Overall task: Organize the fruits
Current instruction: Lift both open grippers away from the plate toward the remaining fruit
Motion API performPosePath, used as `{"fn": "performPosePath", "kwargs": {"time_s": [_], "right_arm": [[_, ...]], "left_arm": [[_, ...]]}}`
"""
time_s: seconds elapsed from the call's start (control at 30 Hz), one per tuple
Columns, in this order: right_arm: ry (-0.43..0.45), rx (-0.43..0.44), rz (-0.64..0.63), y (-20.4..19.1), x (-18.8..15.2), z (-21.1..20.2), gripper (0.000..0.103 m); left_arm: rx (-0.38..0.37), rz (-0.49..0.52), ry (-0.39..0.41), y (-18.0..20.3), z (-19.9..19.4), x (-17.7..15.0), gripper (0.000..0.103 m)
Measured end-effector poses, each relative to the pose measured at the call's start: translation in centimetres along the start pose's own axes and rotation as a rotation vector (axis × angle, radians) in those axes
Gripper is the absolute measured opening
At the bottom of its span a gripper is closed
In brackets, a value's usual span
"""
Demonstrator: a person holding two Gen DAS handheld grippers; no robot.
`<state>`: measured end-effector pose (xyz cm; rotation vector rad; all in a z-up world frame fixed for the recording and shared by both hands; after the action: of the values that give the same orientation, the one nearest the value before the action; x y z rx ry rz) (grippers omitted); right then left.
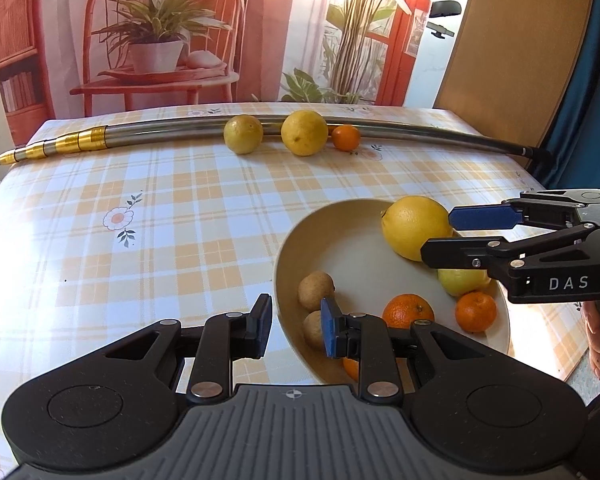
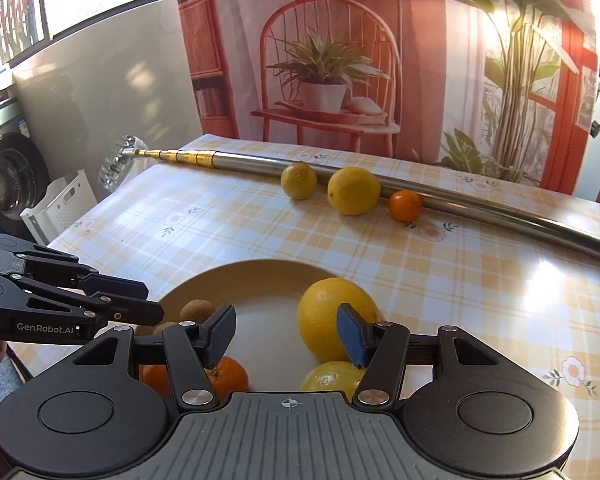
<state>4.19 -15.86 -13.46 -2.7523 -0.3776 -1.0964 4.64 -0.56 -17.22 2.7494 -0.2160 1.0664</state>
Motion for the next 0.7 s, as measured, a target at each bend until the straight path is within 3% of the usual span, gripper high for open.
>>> {"fn": "performPosePath", "kwargs": {"time_s": [0.37, 0.7], "right_arm": [[0.096, -0.099, 0.02, 4.7, 3.4, -1.4, 0.053], [0.127, -0.125, 0.021, 7.0, 5.5, -0.1, 0.053]], "left_arm": [[0.022, -0.12, 0.062, -4.5, -1.2, 4.2, 0.028], [0.04, -0.113, 0.101, -5.8, -1.1, 8.5, 0.028]]}}
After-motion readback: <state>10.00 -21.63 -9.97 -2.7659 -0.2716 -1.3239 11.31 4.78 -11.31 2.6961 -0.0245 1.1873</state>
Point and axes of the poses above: each gripper's, at about its wrist camera, not at the fingertips, and z roughly the way its jaws point, y to its right, x to its top, the point moved 2 cm from there along z, roughly the way its jaws point, and after that the axes turned 1 degree about -y, right-handed, at the moved point
